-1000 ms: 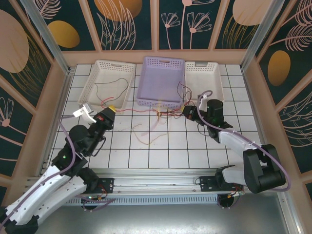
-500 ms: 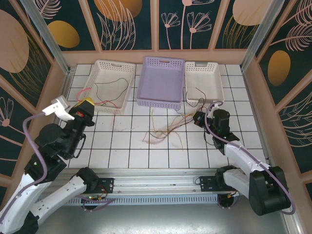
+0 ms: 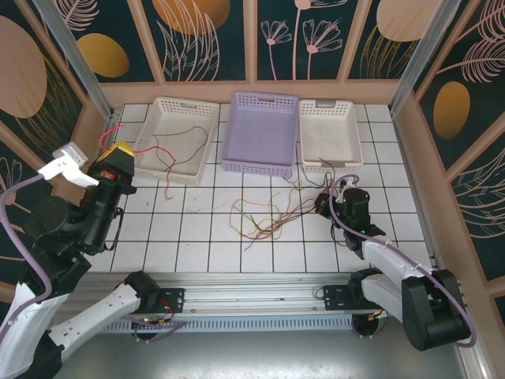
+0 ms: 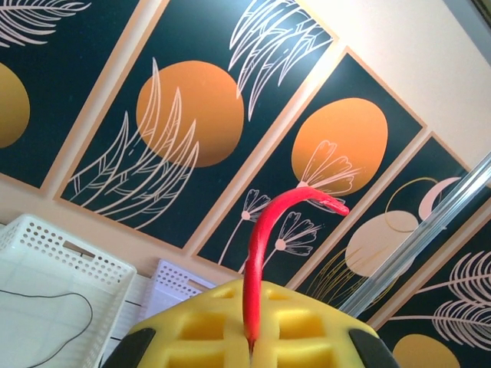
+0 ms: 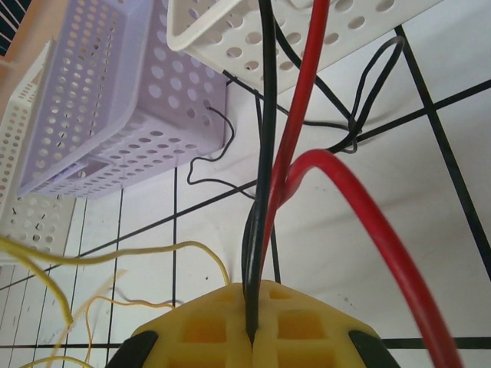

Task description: Untangle the cables

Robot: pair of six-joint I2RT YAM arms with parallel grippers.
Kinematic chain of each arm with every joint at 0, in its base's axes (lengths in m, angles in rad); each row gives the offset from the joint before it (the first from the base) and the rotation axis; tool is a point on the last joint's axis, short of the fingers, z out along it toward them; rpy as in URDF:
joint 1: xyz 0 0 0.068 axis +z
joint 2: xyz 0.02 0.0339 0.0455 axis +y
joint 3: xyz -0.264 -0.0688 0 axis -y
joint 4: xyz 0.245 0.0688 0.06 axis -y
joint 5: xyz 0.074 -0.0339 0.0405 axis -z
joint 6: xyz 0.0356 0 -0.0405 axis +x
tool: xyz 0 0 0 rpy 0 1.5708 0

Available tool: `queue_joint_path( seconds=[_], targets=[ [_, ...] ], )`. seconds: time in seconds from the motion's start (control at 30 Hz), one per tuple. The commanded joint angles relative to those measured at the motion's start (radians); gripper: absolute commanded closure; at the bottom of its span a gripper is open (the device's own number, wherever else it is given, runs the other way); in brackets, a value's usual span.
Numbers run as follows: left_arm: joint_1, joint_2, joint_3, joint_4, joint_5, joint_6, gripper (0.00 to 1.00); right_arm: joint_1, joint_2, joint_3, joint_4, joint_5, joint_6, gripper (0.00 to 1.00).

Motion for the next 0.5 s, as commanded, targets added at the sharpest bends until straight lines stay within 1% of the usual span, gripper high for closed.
queue_joint_path(
  seconds=[0.0, 0.17, 0.47],
  targets=[
    [0.004, 0.047, 0.037, 0.019, 0.032, 0.04, 1.0, 0.013, -0.027, -0.022, 0.086, -0.025, -0.012, 1.0],
    [0.003, 0.145, 0.082, 0.049, 0.066, 0.058, 1.0, 0.038, -0.04, -0.04, 0.12, -0.017, -0.022, 1.0],
    [0.004, 0.408, 0.224, 0.128, 0.141, 0.11, 1.0, 0.079, -0.039, -0.063, 0.166, 0.004, -0.032, 1.0]
  ],
)
